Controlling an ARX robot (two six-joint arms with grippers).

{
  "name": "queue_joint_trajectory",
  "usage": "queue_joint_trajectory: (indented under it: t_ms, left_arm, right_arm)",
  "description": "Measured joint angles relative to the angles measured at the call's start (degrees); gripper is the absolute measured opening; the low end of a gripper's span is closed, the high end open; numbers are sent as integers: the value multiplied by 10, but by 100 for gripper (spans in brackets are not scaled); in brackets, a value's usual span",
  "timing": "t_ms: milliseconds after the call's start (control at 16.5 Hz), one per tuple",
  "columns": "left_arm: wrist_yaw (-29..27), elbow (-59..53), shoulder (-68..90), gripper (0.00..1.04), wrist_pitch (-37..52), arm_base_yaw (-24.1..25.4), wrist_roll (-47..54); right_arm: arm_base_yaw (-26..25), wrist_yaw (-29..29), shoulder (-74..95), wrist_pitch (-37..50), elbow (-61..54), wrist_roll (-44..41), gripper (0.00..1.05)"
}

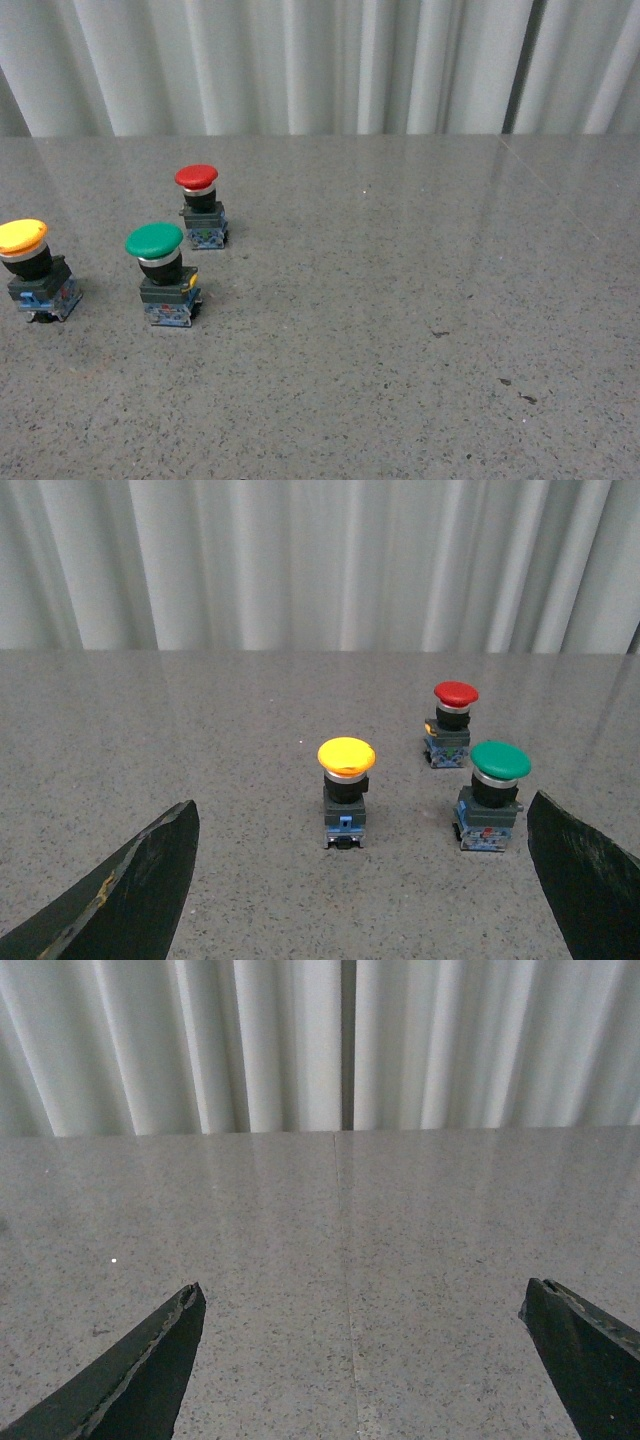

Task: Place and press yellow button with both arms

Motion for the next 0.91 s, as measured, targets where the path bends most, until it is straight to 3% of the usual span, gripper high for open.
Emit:
queue_joint_trajectory:
  t_ms: [909]
  left_arm:
    - [0,0,0,98,0,0,0]
  right_arm:
    - [0,0,0,0,0,0,98]
